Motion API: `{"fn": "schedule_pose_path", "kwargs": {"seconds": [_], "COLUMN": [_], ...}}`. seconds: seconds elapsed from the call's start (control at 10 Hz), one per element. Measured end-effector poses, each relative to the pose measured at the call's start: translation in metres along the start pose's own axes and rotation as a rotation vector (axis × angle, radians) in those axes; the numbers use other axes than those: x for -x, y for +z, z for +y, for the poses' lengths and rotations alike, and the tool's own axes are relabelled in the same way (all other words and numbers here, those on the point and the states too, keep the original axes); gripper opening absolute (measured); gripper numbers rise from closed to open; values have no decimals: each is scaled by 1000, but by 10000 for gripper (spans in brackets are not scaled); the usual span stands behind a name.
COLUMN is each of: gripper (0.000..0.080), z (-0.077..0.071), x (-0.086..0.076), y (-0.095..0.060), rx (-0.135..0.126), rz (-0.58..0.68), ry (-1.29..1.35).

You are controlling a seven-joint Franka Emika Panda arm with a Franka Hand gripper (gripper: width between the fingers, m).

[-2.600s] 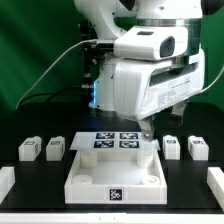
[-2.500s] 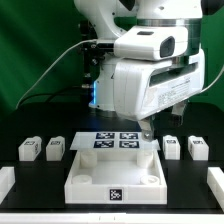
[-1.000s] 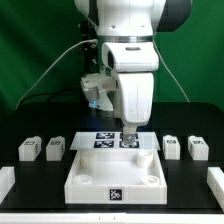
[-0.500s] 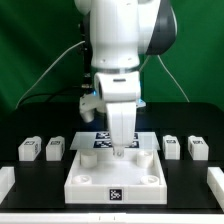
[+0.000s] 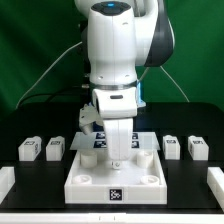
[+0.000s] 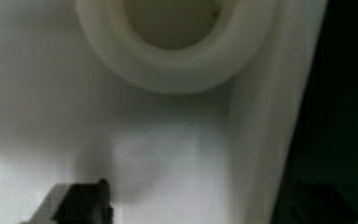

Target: Assemble one leg

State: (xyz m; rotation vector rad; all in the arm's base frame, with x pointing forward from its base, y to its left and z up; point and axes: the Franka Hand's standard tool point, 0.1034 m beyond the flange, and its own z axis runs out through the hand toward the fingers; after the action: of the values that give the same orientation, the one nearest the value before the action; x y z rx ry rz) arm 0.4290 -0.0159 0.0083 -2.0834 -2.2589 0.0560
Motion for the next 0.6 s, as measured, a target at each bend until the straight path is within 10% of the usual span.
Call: {"fn": "schedule_pose_path", "kwargs": {"seconds": [0.1, 0.3, 0.6], "gripper": [434, 110, 62], "z": [0, 0, 2], "x": [0, 0, 1], "y": [0, 0, -1], "rx": [0, -1, 12], "rz": [0, 0, -1], "ry": [0, 1, 4]}}
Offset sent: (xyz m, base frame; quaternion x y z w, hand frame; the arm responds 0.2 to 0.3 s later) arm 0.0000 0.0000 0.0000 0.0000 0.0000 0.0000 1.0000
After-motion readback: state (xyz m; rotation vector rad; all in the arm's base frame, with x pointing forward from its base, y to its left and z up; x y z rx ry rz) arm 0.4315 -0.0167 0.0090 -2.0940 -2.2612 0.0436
